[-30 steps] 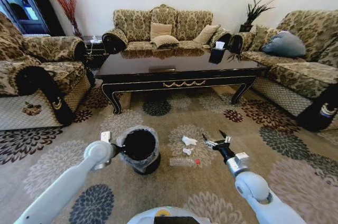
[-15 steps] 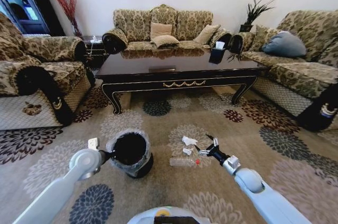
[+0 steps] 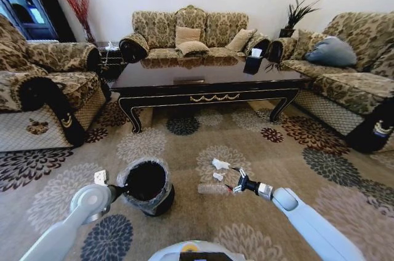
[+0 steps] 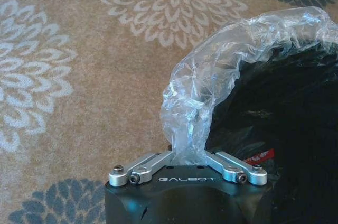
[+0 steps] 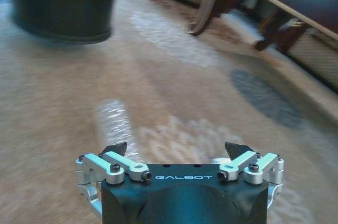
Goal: Move to the front of the table and pick up the trash from the floor, then place it into the trash bin.
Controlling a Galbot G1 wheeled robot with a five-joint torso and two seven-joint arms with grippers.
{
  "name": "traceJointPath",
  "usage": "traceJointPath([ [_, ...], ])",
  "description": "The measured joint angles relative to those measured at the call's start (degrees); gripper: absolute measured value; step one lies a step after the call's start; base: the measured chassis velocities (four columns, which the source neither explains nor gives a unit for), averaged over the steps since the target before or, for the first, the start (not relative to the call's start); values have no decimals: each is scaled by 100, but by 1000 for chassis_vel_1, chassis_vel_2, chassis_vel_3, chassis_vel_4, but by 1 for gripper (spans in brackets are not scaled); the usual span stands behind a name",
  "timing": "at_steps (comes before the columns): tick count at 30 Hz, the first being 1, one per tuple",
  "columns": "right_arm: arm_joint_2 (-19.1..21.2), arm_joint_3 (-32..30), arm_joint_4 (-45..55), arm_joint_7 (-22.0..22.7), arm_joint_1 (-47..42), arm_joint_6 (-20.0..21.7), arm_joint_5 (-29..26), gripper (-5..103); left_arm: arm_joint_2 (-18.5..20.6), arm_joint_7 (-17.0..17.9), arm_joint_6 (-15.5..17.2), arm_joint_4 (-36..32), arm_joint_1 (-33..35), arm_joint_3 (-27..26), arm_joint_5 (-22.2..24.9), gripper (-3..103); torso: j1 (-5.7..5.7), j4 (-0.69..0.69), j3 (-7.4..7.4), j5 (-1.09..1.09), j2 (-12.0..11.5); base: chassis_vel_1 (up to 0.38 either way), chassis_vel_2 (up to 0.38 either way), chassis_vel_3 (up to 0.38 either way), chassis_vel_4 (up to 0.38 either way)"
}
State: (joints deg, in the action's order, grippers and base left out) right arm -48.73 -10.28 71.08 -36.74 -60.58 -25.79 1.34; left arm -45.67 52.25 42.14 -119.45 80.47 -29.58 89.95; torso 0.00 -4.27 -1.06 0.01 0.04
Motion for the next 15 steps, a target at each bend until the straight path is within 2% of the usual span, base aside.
traceJointPath([
  [3,-137,4,-395,-145,105,-157,352,100,2,5,0,-24,47,-45,-6,0,0,-1,0,0,1,0,0,0,0],
  [10,-342,83,-1092,-219,388,-305,750,100,-10,22,0,-74,125,-80,-19,0,0,0,0,-1,1,0,0,0,0],
  [11,-381,107,-1210,-219,456,-322,800,102,-10,23,0,-86,138,-91,-26,0,0,0,0,-1,1,0,0,0,0],
  [15,-490,137,-1420,-170,563,-331,1005,98,15,29,0,-91,158,-138,-54,0,0,0,0,-1,1,0,0,0,0],
])
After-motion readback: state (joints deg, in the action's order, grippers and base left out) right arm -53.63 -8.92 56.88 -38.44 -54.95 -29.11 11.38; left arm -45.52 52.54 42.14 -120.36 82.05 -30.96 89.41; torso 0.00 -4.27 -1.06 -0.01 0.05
